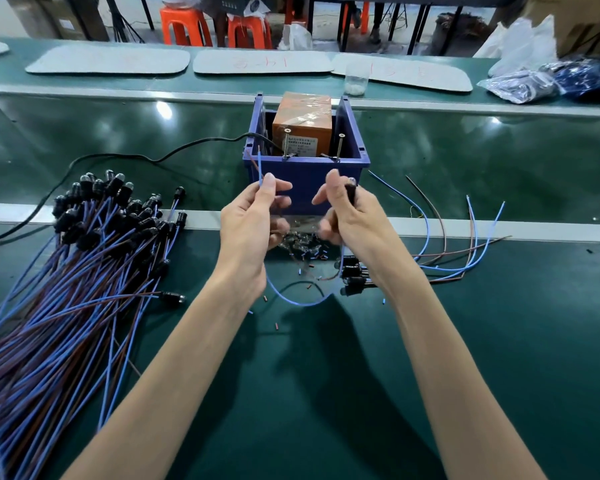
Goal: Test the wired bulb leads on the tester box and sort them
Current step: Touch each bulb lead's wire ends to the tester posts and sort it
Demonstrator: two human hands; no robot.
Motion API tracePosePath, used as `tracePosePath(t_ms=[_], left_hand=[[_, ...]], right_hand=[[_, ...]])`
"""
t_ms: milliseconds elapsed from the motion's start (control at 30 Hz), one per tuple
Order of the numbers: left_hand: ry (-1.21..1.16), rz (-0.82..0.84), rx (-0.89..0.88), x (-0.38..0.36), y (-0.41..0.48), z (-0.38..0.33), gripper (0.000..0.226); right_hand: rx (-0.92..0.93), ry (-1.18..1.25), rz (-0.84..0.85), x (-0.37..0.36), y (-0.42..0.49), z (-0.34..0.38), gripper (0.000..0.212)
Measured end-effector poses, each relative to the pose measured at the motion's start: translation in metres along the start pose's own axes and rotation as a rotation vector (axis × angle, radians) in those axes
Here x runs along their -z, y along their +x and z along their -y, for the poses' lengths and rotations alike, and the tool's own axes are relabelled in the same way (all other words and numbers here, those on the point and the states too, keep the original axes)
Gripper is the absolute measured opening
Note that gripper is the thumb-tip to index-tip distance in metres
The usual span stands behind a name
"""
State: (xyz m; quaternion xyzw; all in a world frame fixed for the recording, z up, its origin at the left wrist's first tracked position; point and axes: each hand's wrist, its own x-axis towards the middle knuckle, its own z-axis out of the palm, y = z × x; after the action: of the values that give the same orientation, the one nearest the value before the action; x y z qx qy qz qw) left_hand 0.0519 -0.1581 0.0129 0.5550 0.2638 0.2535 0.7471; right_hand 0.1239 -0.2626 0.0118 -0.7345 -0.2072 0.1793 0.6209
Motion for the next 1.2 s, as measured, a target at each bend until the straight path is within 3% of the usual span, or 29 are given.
tracePosePath(t_ms=[67, 167, 333, 500, 633, 767, 900, 1067, 1200], left_hand=[[-0.003, 0.046, 0.013, 0.000, 0.001, 0.001, 0.028], [0.016, 0.130, 0.018, -0.002, 0.001, 0.004, 0.027], [0.030, 0.207, -0.010, -0.001, 0.002, 0.008, 0.023], [-0.006, 0.251, -0.055, -0.001, 0.000, 0.009, 0.011], [-0.075, 0.318, -0.029, -0.003, -0.002, 0.009, 0.015], [-0.086, 0.348, 0.011, -0.001, -0.002, 0.009, 0.014], [-0.099, 0.300, 0.012, -0.004, -0.001, 0.009, 0.017], [0.069, 0.059, -0.270, -0.002, 0.004, 0.011, 0.023], [0.135, -0.067, -0.337, 0.007, 0.009, 0.011, 0.008]], right_hand=[[-0.028, -0.016, -0.054, 0.001, 0.001, -0.002, 0.043], [-0.029, -0.010, -0.067, 0.004, 0.003, -0.004, 0.017], [0.088, 0.114, -0.048, 0.003, -0.001, 0.001, 0.024], [0.013, 0.271, -0.148, 0.000, -0.003, 0.004, 0.021], [-0.025, 0.464, 0.007, -0.007, -0.006, 0.004, 0.031], [-0.074, 0.518, 0.046, -0.006, -0.005, 0.004, 0.025], [-0.022, 0.562, -0.082, -0.009, -0.007, 0.007, 0.022], [0.034, 0.490, -0.301, -0.004, -0.001, 0.007, 0.022], [0.021, 0.471, -0.416, 0.008, 0.006, 0.001, 0.023]])
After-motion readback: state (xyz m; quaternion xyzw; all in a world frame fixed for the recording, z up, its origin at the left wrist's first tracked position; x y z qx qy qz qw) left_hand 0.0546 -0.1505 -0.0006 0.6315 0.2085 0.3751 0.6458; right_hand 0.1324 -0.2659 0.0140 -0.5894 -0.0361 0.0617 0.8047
